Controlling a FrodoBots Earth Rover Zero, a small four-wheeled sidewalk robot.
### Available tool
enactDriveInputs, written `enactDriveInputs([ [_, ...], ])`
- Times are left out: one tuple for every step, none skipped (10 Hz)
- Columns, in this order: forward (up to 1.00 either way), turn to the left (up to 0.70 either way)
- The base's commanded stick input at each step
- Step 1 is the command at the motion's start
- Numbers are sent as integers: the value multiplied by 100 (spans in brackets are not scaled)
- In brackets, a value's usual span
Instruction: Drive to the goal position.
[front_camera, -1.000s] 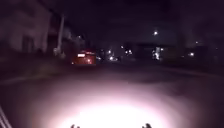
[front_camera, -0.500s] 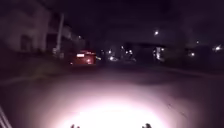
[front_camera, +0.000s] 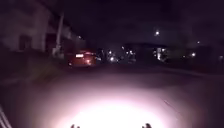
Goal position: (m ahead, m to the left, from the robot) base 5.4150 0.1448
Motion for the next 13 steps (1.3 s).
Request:
enactDriveInputs([
  [50,0],
  [50,0],
  [50,0],
  [50,0],
  [50,0],
  [50,0],
  [50,0],
  [50,0],
  [50,0],
  [50,0],
  [50,0],
  [50,0],
  [50,0],
])
